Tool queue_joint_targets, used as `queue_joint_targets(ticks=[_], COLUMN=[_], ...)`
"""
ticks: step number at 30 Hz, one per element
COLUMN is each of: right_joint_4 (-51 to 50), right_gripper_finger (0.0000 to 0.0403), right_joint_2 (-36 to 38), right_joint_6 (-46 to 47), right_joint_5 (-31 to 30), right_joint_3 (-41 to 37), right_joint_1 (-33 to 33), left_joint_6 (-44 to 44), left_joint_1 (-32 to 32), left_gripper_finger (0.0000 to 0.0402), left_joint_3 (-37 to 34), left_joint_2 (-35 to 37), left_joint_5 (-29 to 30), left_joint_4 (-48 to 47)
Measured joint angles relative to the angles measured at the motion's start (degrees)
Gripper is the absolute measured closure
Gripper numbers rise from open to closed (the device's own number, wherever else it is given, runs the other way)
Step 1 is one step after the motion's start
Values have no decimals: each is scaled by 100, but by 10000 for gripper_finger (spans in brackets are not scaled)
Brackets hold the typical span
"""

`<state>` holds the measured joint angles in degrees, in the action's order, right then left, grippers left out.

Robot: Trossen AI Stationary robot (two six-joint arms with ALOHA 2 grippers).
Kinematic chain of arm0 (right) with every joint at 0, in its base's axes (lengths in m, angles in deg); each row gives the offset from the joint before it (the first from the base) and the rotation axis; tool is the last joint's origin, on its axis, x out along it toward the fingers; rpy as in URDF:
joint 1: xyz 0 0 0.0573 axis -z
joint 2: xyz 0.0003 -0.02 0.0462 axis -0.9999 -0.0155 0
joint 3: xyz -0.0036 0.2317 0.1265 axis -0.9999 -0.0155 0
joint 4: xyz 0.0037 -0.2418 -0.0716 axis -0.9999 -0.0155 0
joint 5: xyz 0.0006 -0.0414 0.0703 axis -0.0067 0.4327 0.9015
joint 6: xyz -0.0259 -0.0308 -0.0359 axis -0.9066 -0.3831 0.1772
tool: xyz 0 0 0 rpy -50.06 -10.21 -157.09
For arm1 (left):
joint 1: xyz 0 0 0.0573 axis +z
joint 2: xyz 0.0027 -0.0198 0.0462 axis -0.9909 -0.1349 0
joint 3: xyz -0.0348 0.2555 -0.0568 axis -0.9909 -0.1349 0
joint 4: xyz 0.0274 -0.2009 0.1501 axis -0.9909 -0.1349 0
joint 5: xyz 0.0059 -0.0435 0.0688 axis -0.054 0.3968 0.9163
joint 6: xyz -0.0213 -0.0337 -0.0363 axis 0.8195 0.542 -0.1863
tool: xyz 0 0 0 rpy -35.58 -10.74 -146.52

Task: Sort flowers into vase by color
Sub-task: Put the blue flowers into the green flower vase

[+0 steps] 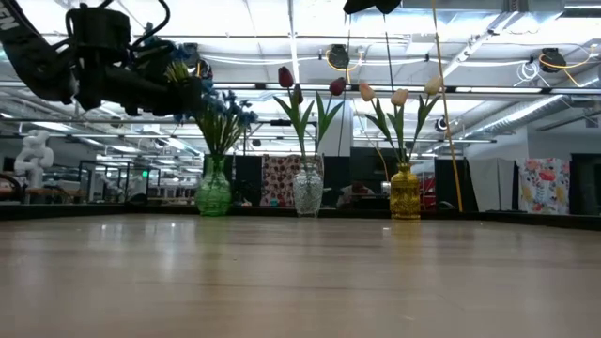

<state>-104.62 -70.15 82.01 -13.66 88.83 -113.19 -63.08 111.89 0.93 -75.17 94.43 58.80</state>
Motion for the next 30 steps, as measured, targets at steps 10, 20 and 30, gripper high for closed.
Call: queue_joint_targets(ticks=[10,20,30], right_joint_4=[0,-1,-4], right_gripper_finger=[181,181,181], right_joint_2=[0,0,0], right_joint_6=[0,0,0], right_joint_5=[1,3,3], right_joint_3=[0,0,0], right_joint_1=[0,-1,-1], left_joint_6=[0,4,157], left_joint_1=[0,-15,-83], left_gripper_finger=[380,375,374], left_joint_3=[13,305,1071], left_joint_2=[-112,-116,-93], left_joint_5=[7,-19,-36], left_joint_4=[2,-406,-1887])
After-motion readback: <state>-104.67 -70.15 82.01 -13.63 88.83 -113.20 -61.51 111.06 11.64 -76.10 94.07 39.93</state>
